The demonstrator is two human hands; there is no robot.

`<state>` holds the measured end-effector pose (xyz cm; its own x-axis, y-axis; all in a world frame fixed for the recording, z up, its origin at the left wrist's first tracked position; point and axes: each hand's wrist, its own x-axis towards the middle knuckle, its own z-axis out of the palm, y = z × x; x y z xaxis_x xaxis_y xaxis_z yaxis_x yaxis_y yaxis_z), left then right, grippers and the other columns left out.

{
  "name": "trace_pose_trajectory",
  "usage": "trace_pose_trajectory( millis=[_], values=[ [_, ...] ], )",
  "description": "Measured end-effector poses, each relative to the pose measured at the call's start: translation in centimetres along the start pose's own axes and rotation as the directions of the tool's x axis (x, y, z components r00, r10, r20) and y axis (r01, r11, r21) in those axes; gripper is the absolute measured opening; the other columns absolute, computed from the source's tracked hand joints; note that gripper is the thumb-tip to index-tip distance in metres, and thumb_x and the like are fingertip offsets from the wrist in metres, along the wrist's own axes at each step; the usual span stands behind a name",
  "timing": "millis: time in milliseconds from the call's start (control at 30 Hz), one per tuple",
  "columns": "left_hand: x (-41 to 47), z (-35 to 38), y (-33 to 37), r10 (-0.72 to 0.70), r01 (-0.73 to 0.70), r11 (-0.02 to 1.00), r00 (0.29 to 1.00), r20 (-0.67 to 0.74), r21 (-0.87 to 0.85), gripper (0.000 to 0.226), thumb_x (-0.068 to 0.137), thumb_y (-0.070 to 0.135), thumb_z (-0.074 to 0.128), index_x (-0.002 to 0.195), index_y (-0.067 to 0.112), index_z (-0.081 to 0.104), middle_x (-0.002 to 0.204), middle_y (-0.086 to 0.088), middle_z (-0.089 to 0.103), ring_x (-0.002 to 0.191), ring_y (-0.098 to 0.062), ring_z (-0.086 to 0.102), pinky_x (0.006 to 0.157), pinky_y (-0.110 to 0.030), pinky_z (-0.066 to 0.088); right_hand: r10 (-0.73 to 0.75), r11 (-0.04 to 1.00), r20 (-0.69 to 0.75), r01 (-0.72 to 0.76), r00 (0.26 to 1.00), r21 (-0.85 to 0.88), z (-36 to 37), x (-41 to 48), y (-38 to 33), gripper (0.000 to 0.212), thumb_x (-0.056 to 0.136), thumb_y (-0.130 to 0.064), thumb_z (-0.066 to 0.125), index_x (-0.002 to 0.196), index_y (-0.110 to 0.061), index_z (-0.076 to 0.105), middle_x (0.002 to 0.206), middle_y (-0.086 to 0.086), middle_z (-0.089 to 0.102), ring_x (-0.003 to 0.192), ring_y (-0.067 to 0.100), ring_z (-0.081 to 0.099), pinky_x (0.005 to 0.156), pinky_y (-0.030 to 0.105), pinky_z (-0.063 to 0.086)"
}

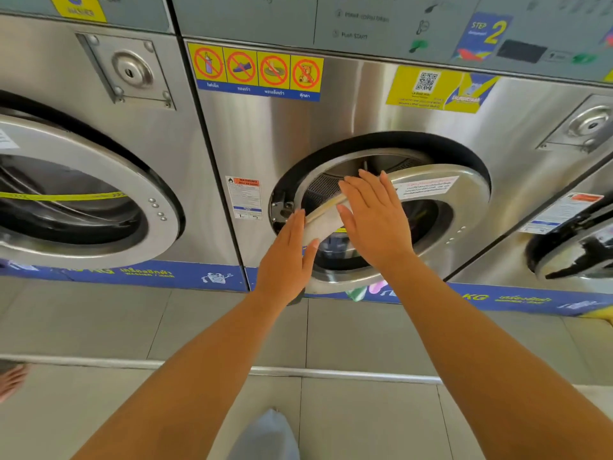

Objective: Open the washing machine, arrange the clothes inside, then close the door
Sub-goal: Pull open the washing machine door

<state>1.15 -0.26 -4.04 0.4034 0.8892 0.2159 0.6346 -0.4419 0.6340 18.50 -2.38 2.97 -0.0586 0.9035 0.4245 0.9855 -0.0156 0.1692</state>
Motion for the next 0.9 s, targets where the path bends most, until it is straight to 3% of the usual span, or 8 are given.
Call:
trace_pose_trajectory(
  millis=[100, 233, 333, 433, 600, 700, 900],
  values=[
    [-2.5, -0.4, 1.4, 0.023, -0.022, 0.999, 1.000, 0.013, -0.033, 0.058, 0.099, 0.041, 0.034, 0.152, 0.024, 0.017, 0.151, -0.003, 0.042, 0.130, -0.020, 0.051, 0.091, -0.026, 0.051, -0.018, 1.000, 0.014, 0.017, 1.000, 0.025, -1.2, -2.7, 0.3, 0.039, 0.099, -0.034, 0.045, 0.131, -0.013, 0.055, 0.136, 0.007, 0.057, 0.134, 0.028, 0.044, 0.119, 0.045, 0.020],
    [-4.6, -0.1, 3.4, 0.091, -0.088, 0.995, 0.994, 0.068, -0.043, 0.053, 0.102, 0.038, 0.028, 0.153, 0.024, 0.016, 0.157, 0.000, 0.032, 0.140, -0.019, 0.039, 0.106, -0.036, 0.045, 0.004, 0.994, -0.022, -0.001, 1.000, 0.107, -2.9, -7.0, 0.6, 0.041, 0.100, -0.032, 0.034, 0.127, -0.011, 0.057, 0.132, 0.007, 0.058, 0.136, 0.027, 0.042, 0.119, 0.047, 0.023],
    [-6.4, 1.3, 4.6, 0.154, -0.139, 0.986, 0.971, 0.185, -0.090, 0.057, 0.101, 0.044, 0.024, 0.153, 0.024, 0.013, 0.161, 0.003, 0.021, 0.146, -0.017, 0.027, 0.115, -0.039, 0.035, 0.049, 0.989, -0.065, -0.040, 0.997, 0.140, -3.9, -10.3, 0.8, 0.039, 0.100, -0.031, 0.037, 0.124, -0.009, 0.060, 0.130, 0.008, 0.060, 0.136, 0.028, 0.043, 0.118, 0.048, 0.025],
    [-8.4, 2.8, 6.3, 0.212, -0.182, 0.974, 0.944, 0.254, -0.136, 0.066, 0.096, 0.055, 0.019, 0.153, 0.024, 0.017, 0.160, 0.003, 0.024, 0.147, -0.016, 0.024, 0.118, -0.036, 0.027, 0.095, 0.981, -0.116, -0.074, 0.989, 0.177, -4.9, -13.5, 1.5, 0.035, 0.099, -0.030, 0.044, 0.119, -0.007, 0.062, 0.128, 0.009, 0.062, 0.135, 0.029, 0.044, 0.116, 0.050, 0.028],
    [-10.2, 4.6, 9.8, 0.263, -0.234, 0.964, 0.911, 0.317, -0.127, 0.057, 0.102, 0.038, 0.029, 0.154, 0.022, 0.012, 0.162, 0.003, 0.013, 0.150, -0.011, 0.007, 0.124, -0.033, 0.008, 0.152, 0.973, -0.151, -0.121, 0.977, 0.199, -6.8, -18.8, 3.3, 0.029, 0.096, -0.024, 0.046, 0.110, -0.005, 0.064, 0.128, 0.010, 0.061, 0.139, 0.027, 0.040, 0.117, 0.046, 0.028],
    [-10.2, 5.8, 11.7, 0.383, -0.404, 0.915, 0.854, 0.351, -0.015, 0.062, 0.101, 0.037, 0.035, 0.154, 0.017, 0.010, 0.163, -0.002, 0.008, 0.151, -0.016, 0.005, 0.122, -0.032, 0.003, 0.217, 0.962, -0.091, -0.198, 0.972, 0.188, -7.8, -21.8, 4.6, 0.039, 0.098, -0.023, 0.036, 0.121, -0.004, 0.062, 0.144, 0.011, 0.051, 0.145, 0.026, 0.030, 0.118, 0.046, 0.027],
    [-8.5, 8.9, 16.3, 0.522, -0.594, 0.802, 0.748, 0.410, 0.063, 0.069, 0.097, 0.048, 0.033, 0.153, 0.012, 0.015, 0.162, -0.010, 0.012, 0.151, -0.025, 0.011, 0.123, -0.042, 0.015, 0.414, 0.897, -0.003, -0.407, 0.910, 0.174, -9.6, -26.9, 8.0, 0.055, 0.092, -0.011, 0.032, 0.147, -0.009, 0.038, 0.159, 0.005, 0.025, 0.149, 0.020, 0.017, 0.120, 0.040, 0.023]
  ],
)
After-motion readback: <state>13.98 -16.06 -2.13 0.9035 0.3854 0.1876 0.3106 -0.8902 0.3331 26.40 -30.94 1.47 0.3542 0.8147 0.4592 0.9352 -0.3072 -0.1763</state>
